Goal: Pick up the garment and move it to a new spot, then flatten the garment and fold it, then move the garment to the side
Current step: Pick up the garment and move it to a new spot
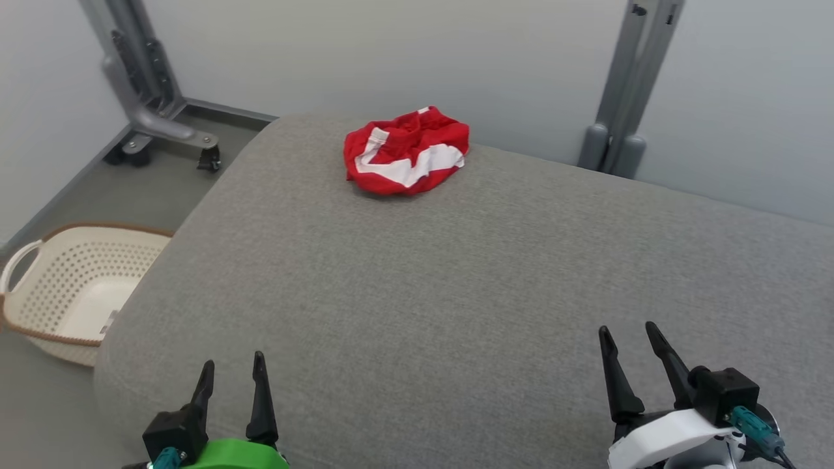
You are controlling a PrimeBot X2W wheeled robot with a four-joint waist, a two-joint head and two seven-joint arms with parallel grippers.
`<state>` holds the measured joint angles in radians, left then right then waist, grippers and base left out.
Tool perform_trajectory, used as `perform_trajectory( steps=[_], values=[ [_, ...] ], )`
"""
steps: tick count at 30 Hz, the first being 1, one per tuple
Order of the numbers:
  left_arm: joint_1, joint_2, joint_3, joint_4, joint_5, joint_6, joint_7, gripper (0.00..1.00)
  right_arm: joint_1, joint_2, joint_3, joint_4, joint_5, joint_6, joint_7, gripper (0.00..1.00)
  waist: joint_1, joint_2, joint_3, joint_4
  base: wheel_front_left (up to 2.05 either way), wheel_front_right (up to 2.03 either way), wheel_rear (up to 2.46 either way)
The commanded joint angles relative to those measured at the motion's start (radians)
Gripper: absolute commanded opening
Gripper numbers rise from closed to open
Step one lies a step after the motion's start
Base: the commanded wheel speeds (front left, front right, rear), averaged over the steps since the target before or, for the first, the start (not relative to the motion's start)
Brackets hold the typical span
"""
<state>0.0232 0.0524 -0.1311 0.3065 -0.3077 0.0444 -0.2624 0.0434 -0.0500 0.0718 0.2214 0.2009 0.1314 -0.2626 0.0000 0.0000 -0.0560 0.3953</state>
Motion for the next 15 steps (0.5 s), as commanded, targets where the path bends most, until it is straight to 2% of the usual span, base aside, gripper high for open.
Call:
perform_trajectory(
  steps=[1,15],
  values=[
    [-0.008,0.005,0.013,-0.011,-0.002,0.003,-0.003,1.0,-0.023,-0.001,0.01,0.0,-0.001,-0.002,-0.003,1.0,0.0,0.0,0.023,0.102,0.0,0.0,0.0],
    [0.055,0.0,0.07,-0.065,-0.015,0.016,-0.003,1.0,-0.08,-0.002,0.061,0.03,-0.019,-0.002,-0.003,1.0,0.0,0.0,0.059,0.127,0.0,0.0,0.0]
  ],
)
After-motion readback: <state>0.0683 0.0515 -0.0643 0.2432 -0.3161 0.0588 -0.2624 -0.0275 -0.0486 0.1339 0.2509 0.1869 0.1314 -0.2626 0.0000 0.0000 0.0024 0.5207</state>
